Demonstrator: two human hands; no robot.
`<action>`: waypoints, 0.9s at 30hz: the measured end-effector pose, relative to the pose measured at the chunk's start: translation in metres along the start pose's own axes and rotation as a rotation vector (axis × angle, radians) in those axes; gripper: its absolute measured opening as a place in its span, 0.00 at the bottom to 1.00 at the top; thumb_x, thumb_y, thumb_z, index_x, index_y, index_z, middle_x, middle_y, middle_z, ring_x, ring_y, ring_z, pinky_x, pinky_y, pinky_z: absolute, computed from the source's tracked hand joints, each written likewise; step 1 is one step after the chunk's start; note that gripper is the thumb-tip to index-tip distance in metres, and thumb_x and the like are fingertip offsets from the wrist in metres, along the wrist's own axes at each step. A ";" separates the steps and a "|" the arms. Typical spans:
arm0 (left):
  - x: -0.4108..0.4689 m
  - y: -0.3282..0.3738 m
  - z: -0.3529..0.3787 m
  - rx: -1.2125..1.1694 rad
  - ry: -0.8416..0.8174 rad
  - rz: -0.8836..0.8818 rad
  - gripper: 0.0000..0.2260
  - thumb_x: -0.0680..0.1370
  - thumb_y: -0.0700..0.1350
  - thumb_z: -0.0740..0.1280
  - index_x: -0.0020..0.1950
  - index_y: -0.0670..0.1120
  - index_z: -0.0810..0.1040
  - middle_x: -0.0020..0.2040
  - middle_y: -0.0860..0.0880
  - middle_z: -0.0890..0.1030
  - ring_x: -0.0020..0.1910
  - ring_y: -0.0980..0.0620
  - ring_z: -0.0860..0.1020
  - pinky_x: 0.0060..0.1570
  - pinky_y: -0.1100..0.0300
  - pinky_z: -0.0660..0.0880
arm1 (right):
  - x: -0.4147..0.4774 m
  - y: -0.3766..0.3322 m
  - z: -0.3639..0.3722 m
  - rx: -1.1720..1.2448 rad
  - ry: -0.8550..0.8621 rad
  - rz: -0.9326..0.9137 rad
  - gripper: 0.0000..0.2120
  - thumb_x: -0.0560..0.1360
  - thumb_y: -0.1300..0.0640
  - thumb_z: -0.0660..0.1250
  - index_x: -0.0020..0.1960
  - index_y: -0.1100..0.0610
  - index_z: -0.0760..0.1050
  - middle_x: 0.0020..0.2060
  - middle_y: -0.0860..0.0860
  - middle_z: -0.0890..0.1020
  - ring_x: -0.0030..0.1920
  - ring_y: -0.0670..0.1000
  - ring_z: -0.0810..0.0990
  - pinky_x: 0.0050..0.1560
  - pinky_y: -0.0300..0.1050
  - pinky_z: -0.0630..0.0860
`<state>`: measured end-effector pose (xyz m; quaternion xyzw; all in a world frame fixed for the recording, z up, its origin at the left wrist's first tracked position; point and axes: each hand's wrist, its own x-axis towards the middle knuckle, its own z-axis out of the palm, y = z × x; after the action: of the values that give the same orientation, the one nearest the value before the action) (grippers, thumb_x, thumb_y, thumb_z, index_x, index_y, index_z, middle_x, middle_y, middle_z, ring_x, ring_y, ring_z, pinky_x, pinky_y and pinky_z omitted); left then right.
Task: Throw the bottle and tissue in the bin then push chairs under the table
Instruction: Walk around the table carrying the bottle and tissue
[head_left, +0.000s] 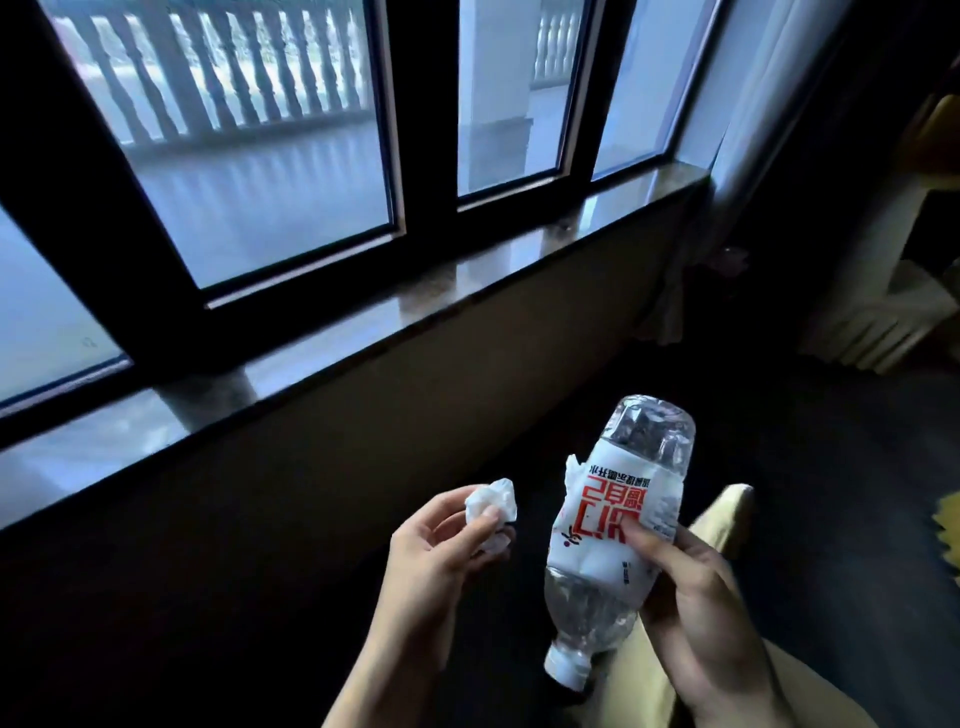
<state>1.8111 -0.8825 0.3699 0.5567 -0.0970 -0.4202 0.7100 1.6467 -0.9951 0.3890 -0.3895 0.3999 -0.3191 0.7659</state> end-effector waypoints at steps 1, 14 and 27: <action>0.007 0.008 -0.009 -0.002 0.001 -0.004 0.14 0.70 0.43 0.76 0.54 0.42 0.85 0.50 0.39 0.87 0.48 0.44 0.84 0.48 0.56 0.81 | 0.002 0.001 0.014 0.001 0.002 0.001 0.14 0.71 0.59 0.69 0.54 0.62 0.86 0.55 0.63 0.86 0.56 0.62 0.86 0.62 0.60 0.77; 0.154 0.062 -0.013 0.041 -0.078 -0.068 0.09 0.73 0.40 0.74 0.53 0.43 0.86 0.51 0.40 0.87 0.49 0.44 0.85 0.51 0.54 0.81 | 0.126 -0.011 0.081 -0.013 0.098 -0.016 0.11 0.73 0.61 0.68 0.51 0.58 0.87 0.53 0.60 0.87 0.52 0.58 0.88 0.52 0.56 0.78; 0.353 0.100 0.155 0.216 -0.306 -0.092 0.08 0.73 0.41 0.74 0.52 0.47 0.87 0.50 0.40 0.87 0.48 0.45 0.85 0.49 0.55 0.79 | 0.312 -0.127 0.037 0.145 0.297 -0.154 0.11 0.72 0.62 0.70 0.53 0.60 0.86 0.52 0.60 0.88 0.53 0.60 0.87 0.58 0.59 0.78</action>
<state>1.9885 -1.2386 0.3967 0.5631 -0.2228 -0.5191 0.6032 1.8045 -1.2946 0.3974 -0.3113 0.4533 -0.4589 0.6979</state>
